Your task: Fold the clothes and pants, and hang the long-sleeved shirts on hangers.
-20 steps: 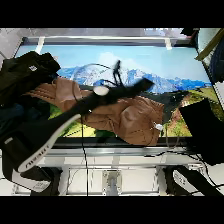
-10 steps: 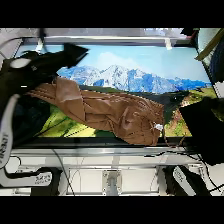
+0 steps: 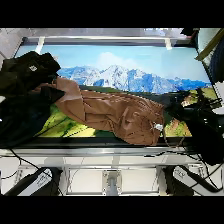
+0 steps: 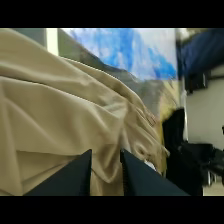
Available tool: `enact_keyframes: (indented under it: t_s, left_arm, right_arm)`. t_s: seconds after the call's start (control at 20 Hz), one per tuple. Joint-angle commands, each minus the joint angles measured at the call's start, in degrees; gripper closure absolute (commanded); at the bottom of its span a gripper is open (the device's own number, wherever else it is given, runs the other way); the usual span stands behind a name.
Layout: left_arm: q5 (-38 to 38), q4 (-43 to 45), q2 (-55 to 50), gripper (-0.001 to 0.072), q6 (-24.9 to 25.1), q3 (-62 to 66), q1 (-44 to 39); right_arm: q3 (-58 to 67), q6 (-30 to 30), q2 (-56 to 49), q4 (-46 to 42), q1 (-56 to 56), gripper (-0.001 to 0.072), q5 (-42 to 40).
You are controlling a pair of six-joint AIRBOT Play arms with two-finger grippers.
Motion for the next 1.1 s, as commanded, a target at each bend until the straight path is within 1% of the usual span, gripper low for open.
enact_keyframes:
  t_s: [0.0, 0.15, 0.2, 0.35, 0.5, 0.6, 0.85, 0.95, 1.0, 1.05]
  left_arm:
    - [6.91, -3.19, 0.02, 0.0505, -0.02, -6.12, 1.03]
    - [9.75, -13.44, -2.16, 0.0505, 0.00, -6.10, 1.07]
    - [9.73, -15.37, -2.71, 0.0505, 0.02, -6.10, 1.07]
    - [9.88, -14.58, -3.39, 0.0505, 0.09, -6.10, 1.05]
    - [9.88, -14.40, -3.50, 0.0505, 1.77, -6.10, 1.05]
    - [9.88, -14.36, -3.58, 0.0505, 1.75, -6.10, 1.05]
    - [9.86, -14.38, -3.58, 0.0505, 1.75, -6.10, 1.05]
    - [9.86, -14.38, -3.58, 0.0505, 1.75, -6.10, 1.05]
    - [9.88, -14.38, -3.58, 0.0505, 1.75, -6.10, 1.05]
    - [9.88, -14.38, -3.58, 0.0505, 1.75, -6.10, 1.05]
  right_arm:
    - [0.35, -6.38, -10.80, 10.64, 0.07, 0.0223, -3.17]
    - [3.21, -6.78, -15.87, 9.20, 0.07, 0.0227, -3.61]
    - [3.98, -6.78, -16.52, 8.41, 0.07, 0.0227, -4.37]
    - [5.53, -7.17, -16.63, 8.33, 0.07, 0.0228, -8.81]
    - [6.14, -8.24, -16.68, 8.11, 0.44, 0.0229, -9.62]
    - [6.14, -9.53, -16.70, 8.00, 1.92, 0.0230, -9.68]
    - [6.14, -9.16, -18.18, 8.17, 6.21, 0.0241, -13.88]
    - [6.14, -9.18, -19.89, 8.24, 7.45, 0.0267, -13.55]
    - [6.16, -9.35, -20.44, 8.41, 8.02, 0.0268, -13.60]
    - [6.29, -10.71, -20.72, 8.81, 8.59, 0.0336, -13.68]
